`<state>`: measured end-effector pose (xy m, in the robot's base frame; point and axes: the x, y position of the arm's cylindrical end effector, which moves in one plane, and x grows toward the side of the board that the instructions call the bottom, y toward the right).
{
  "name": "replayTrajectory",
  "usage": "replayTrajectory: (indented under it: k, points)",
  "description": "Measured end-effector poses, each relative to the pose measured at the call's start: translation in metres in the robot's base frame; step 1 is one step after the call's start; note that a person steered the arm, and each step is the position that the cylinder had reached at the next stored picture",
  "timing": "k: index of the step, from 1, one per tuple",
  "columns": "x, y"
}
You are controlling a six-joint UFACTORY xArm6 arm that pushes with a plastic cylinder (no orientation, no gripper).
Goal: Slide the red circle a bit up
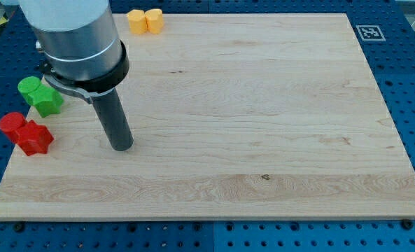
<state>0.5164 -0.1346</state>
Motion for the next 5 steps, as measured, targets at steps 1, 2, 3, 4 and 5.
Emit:
replayTrajectory:
  k: [1, 2, 3, 4, 5]
  points:
    - [0.000, 0.000]
    - [0.022, 0.000]
    - [0.067, -0.003]
    - [0.102, -0.010]
    - [0.101, -0.020]
